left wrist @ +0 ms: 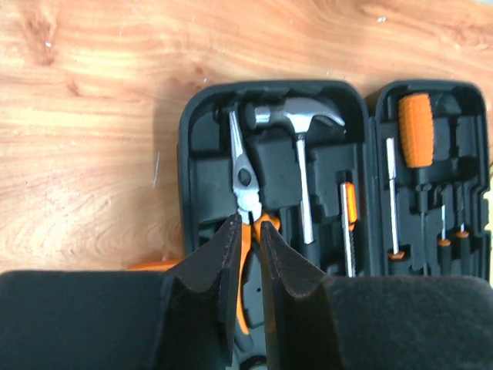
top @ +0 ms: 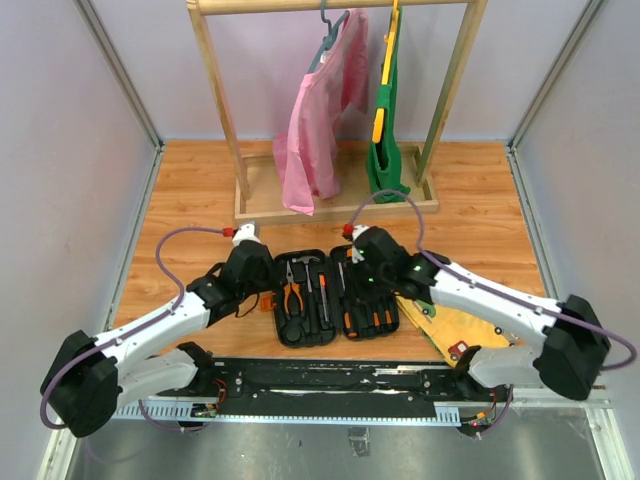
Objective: Sort the tools into containers
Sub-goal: Place the engineering item in the storage box.
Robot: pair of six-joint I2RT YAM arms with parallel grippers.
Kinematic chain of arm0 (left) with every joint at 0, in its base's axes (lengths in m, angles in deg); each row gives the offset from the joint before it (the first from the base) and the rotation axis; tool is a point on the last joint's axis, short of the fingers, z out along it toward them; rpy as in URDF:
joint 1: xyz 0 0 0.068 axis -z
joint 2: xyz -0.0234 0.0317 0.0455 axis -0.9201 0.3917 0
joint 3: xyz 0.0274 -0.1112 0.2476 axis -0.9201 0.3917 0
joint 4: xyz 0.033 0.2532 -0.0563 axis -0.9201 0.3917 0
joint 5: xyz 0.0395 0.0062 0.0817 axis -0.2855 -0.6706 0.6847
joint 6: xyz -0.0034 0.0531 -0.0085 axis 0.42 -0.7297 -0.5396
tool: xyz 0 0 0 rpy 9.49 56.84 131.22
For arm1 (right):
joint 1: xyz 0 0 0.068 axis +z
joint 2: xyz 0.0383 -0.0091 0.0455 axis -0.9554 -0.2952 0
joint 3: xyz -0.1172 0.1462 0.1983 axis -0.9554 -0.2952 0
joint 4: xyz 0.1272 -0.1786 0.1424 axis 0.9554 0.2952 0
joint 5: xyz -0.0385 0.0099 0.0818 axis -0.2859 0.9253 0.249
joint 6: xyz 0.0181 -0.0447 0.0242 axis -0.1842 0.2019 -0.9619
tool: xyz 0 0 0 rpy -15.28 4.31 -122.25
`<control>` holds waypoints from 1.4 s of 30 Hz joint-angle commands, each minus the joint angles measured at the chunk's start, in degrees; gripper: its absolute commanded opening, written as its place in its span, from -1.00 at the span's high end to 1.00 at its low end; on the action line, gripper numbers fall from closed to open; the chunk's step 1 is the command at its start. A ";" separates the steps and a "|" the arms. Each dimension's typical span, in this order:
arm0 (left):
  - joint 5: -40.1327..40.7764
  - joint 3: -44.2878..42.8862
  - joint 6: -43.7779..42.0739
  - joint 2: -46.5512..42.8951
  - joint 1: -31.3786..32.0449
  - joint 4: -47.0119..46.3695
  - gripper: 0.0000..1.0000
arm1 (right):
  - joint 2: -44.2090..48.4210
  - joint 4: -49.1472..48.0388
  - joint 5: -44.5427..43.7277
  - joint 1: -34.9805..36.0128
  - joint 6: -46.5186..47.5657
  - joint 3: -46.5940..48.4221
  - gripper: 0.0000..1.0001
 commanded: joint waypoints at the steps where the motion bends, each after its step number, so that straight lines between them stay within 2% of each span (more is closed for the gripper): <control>1: -2.02 2.97 -3.03 -3.35 -0.36 -2.49 0.60 | -7.72 -1.16 -4.42 5.11 -1.71 5.36 0.50; 8: -1.74 7.08 -6.34 -9.81 -0.36 -2.90 0.60 | -16.60 -1.08 -6.08 7.61 -2.68 11.15 0.52; 17: -3.64 11.15 -10.38 -10.91 -0.36 -5.07 0.63 | -23.71 0.91 -6.39 7.61 -2.47 16.16 0.55; 27: -2.94 13.20 -11.49 -16.59 -0.36 -5.40 0.61 | -26.96 1.79 -6.97 7.58 -3.32 17.77 0.60; 42: -3.02 13.36 -11.72 -16.27 -0.36 -6.00 0.63 | -29.27 1.79 -8.21 7.18 -3.37 18.43 0.69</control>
